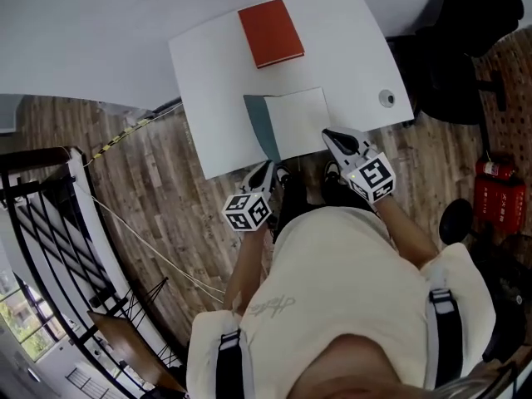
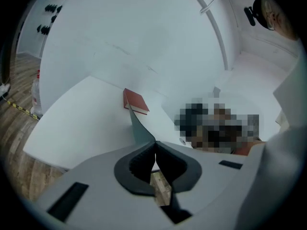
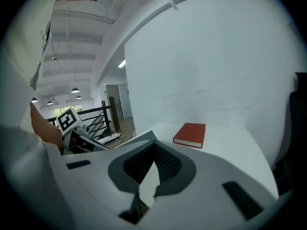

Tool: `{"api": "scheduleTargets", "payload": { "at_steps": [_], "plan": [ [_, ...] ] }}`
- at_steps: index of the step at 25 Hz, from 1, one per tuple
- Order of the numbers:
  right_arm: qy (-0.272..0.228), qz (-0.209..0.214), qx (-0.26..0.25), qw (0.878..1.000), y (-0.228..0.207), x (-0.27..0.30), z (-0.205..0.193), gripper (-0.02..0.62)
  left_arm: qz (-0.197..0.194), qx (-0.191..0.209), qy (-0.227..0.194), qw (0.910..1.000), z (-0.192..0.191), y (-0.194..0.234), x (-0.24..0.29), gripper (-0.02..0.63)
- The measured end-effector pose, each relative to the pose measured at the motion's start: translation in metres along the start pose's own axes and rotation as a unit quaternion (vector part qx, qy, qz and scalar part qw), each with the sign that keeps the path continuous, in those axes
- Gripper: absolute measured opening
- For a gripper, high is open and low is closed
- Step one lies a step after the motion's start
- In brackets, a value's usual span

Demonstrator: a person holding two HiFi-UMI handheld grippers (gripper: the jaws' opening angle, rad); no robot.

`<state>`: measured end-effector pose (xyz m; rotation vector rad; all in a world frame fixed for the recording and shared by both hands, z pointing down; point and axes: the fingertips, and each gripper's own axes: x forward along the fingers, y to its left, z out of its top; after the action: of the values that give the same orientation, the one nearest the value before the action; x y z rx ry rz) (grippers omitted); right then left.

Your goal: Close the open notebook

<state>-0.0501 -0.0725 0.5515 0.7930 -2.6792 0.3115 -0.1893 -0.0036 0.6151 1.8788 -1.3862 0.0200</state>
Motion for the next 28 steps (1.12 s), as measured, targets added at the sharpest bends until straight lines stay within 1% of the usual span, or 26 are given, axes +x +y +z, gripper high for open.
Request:
{"api": "scheduleTargets", "payload": {
  "at_steps": [5,10,12,15,19,24,28],
  "plan": [
    [-0.007,0.012,0.022,1.0,-0.016,-0.024,-0.012,0.008,0.007,0.017,-0.01,0.9998,0.0,-0.036,0.013,0.021],
    [-0.007,0.026,0.01,1.0,-0.024,-0.043,-0.021,0.008,0.025,0.023,-0.016,0.9993,-0.008,-0.056,0.024,0.021],
    [-0.012,0.029,0.016,0.999,-0.029,-0.048,-0.022,0.008,0.028,0.023,-0.015,0.9992,-0.012,-0.062,0.029,0.021],
    [-0.015,0.03,0.006,0.999,-0.034,-0.058,-0.025,0.008,0.03,0.019,-0.011,0.9993,-0.023,-0.07,0.038,0.021],
    [-0.019,0.037,0.001,0.999,-0.039,-0.074,-0.03,0.008,0.037,0.027,-0.005,0.9989,-0.036,-0.084,0.053,0.021],
    [-0.023,0.029,0.003,0.999,-0.048,-0.088,-0.038,0.008,0.049,0.034,0.001,0.9982,-0.044,-0.09,0.066,0.021],
    [-0.031,0.016,0.013,0.999,-0.059,-0.097,-0.043,0.008,0.05,0.045,0.025,0.9974,-0.052,-0.093,0.076,0.023]
  ]
}}
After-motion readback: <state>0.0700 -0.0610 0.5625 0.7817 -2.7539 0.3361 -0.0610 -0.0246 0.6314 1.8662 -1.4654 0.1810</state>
